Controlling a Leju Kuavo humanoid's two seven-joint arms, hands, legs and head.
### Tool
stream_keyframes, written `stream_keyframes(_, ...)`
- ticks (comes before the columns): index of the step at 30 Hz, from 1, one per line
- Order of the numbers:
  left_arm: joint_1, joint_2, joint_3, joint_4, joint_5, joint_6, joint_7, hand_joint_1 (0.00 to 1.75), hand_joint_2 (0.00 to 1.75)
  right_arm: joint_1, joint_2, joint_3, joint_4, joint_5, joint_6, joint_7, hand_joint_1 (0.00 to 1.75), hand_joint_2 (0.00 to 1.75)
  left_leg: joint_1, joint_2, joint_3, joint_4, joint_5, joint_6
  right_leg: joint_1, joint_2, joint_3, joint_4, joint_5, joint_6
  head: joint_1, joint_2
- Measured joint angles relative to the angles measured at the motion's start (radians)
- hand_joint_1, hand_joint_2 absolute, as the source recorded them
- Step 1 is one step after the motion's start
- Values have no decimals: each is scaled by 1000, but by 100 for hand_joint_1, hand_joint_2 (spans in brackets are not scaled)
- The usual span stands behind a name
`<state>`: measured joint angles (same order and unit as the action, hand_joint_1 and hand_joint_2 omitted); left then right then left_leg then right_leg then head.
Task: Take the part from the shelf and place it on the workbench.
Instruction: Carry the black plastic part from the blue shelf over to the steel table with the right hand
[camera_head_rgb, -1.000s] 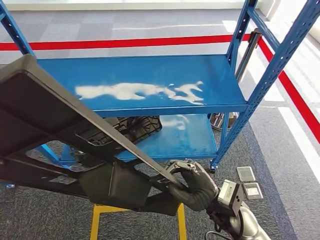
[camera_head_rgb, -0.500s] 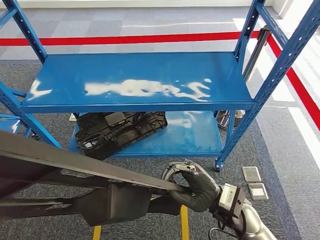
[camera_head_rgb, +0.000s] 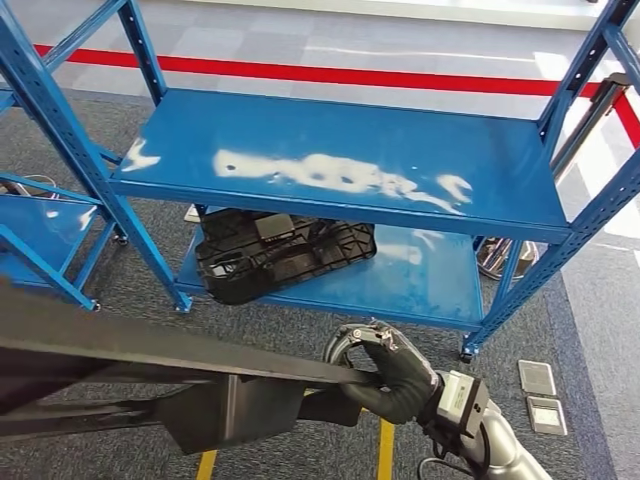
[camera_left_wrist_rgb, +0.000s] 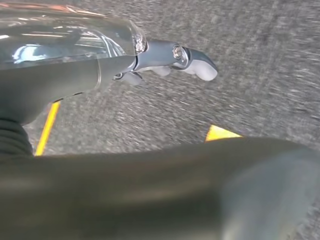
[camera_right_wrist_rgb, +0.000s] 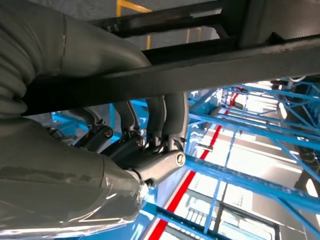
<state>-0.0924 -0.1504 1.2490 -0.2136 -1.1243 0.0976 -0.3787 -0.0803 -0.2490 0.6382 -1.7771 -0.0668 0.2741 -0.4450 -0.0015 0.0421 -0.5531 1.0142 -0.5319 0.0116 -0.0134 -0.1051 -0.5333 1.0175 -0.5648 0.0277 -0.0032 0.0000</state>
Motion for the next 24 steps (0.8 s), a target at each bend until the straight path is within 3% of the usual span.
stream_keyframes(1, -1, 1, -2, 0, -5, 1, 4, 0, 175, 11, -7, -2, -10, 8, -8, -4, 175, 175, 3, -9, -1, -2, 4, 8, -2, 20, -7, 21, -19, 3, 0, 0)
stream_keyframes(3, -7, 2, -11, 0, -15, 2, 10, 0, 175, 38, -24, -6, -28, 21, -21, -9, 175, 175, 5, -29, -3, -4, 8, 18, -4, 74, -51, 125, -83, 5, 1, 0)
stream_keyframes(5, -14, 4, -21, 0, -23, 1, 15, 0, 175, 62, -38, -10, -41, 32, -27, -13, 175, 175, 4, -52, -5, -4, 10, 21, -3, 96, -107, 248, -130, 4, 1, 0)
stream_keyframes(6, -15, 4, -25, 0, -25, 0, 16, 0, 175, 71, -42, -11, -47, 37, -30, -15, 175, 175, 3, -64, -5, -3, 10, 21, -3, 100, -118, 271, -127, 5, 1, 0)
stream_keyframes(7, -17, 4, -28, 0, -27, -1, 17, 0, 175, 78, -45, -12, -53, 41, -32, -17, 175, 175, 2, -76, -4, -2, 10, 21, -3, 103, -112, 253, -104, 5, 1, 0)
stream_keyframes(8, -19, 4, -31, 0, -27, -3, 16, 0, 175, 83, -46, -14, -59, 44, -34, -18, 175, 175, 2, -89, -3, 0, 10, 21, -3, 111, -89, 200, -67, 5, 1, 0)
stream_keyframes(10, -25, 4, -36, 0, -27, -5, 14, 0, 175, 89, -49, -18, -69, 47, -34, -19, 175, 175, 2, -114, -8, 7, 8, 17, -7, 160, -36, 72, -3, 2, 1, 0)
stream_keyframes(12, -30, 6, -41, 0, -27, -6, 10, 0, 175, 93, -50, -22, -74, 48, -32, -19, 175, 175, 5, -137, -21, 13, 10, 7, -9, 198, -16, 13, 12, -3, 1, 0)
stream_keyframes(14, -28, 10, -44, 0, -27, -6, 7, 0, 175, 90, -50, -24, -77, 47, -26, -22, 175, 175, 8, -157, -31, 14, 14, -7, -8, 183, -15, 7, 10, -10, 0, 0)
stream_keyframes(16, -25, 13, -44, 1, -26, -8, 4, 0, 175, 82, -48, -25, -78, 45, -18, -26, 175, 175, 7, -131, -43, 33, -2, -18, -11, 156, -12, 2, 13, -20, 0, 0)
stream_keyframes(18, -28, 17, -45, 1, -25, -10, 0, 0, 175, 77, -47, -24, -78, 43, -10, -31, 175, 175, 6, -79, -86, 124, -54, -28, -12, 123, -11, 0, 12, -28, 0, 0)
stream_keyframes(20, -28, 20, -45, 1, -22, -12, -6, 0, 175, 73, -46, -23, -77, 41, -1, -35, 175, 175, 10, -58, -142, 244, -104, -37, -10, 89, -10, 0, 9, -32, 0, 0)
stream_keyframes(21, -26, 21, -45, 1, -21, -13, -8, 0, 175, 70, -45, -22, -76, 40, 3, -36, 175, 175, 11, -54, -155, 274, -108, -40, -10, 74, -10, 1, 8, -32, 0, 0)
stream_keyframes(22, -24, 22, -45, 1, -19, -13, -10, 0, 175, 65, -44, -22, -75, 39, 7, -36, 175, 175, 12, -52, -149, 265, -94, -40, -10, 61, -9, 1, 7, -32, 0, 0)
stream_keyframes(24, -22, 25, -45, 1, -18, -13, -14, 0, 175, 55, -41, -21, -74, 36, 13, -37, 175, 175, 9, -28, -89, 151, -31, -33, -9, 36, -3, 1, 2, -29, -1, 0)
